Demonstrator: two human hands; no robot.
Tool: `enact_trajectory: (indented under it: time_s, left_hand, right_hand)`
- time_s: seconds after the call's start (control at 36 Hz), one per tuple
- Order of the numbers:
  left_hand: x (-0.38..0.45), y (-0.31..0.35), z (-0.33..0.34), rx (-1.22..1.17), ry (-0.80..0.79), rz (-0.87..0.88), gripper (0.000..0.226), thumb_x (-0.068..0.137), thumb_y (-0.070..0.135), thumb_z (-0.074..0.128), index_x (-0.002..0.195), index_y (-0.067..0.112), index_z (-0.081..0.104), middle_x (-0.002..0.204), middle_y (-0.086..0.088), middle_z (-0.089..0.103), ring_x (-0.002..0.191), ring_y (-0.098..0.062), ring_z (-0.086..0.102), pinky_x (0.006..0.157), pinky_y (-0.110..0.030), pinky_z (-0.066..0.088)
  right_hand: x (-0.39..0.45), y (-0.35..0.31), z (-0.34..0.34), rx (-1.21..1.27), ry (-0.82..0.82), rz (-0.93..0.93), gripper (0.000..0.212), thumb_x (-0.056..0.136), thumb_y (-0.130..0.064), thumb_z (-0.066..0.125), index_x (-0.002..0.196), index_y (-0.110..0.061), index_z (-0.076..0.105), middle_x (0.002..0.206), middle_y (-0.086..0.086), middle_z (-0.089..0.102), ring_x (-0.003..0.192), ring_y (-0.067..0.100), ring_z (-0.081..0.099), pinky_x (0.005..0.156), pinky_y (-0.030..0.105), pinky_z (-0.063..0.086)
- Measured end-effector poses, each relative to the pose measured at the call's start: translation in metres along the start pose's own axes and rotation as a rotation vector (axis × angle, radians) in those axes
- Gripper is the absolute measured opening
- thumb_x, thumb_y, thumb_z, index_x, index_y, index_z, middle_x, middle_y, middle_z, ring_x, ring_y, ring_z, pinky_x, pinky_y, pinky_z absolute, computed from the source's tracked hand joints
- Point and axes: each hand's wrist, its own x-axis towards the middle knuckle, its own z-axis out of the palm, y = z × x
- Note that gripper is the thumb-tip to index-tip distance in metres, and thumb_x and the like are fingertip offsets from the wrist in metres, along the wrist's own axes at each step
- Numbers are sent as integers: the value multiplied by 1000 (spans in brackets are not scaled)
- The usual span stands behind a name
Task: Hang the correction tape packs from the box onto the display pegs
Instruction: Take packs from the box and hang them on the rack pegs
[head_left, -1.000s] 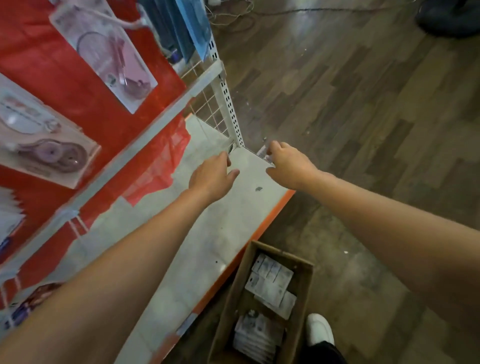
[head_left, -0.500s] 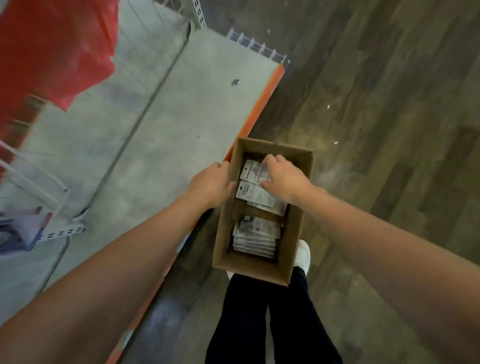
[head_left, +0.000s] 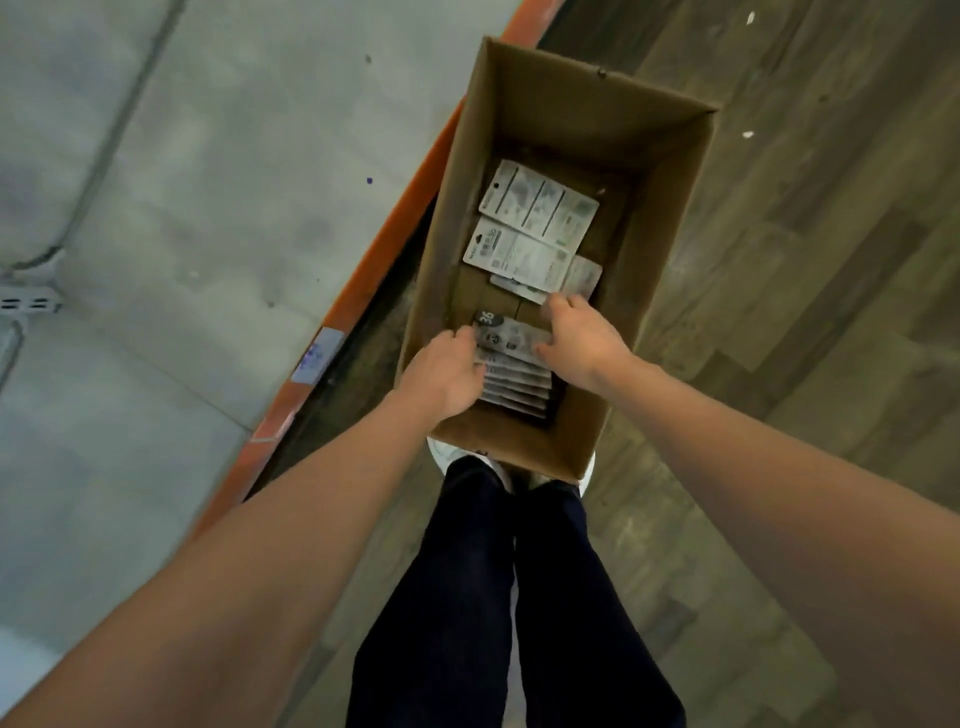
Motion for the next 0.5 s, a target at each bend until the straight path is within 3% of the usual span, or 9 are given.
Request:
enact_trajectory:
  time_s: [0.06,0.17,0.36,0.5]
  left_hand:
    - [17,-3,17,-25,-11,-41,37,98,17,45,132,4,42,127,-16,48,113,-31,50,83,-34,41]
    - [48,-6,47,-56,-40,-115,20,94,11,46,111,8,56,111,-13,59,94,-29,58,77,-35,50]
    - [86,-17,81,48,-101,-146,26,97,5,42,119,6,56,124,-14,57,110,-30,56,82,-33,45]
    - [92,-21,90,39,-17,-138,26,98,9,42,118,6,58,125,-14,57,114,-29,56,88,-35,46]
  right_hand:
    - [16,8,16,-19,-12,10,47,97,-19,53,138,-5,36,139,17,40,125,34,45,99,38,40]
    - [55,17,45,-65,-47,39,50,96,-18,54,139,-3,35,139,19,40,125,36,45,96,39,41]
    - [110,25,103,-116,-94,47,43,97,-20,52,137,-10,43,138,15,45,125,33,46,96,38,42]
    - [127,29,128,-199,-148,95,51,99,-19,46,146,-10,27,150,12,26,136,36,27,108,44,30]
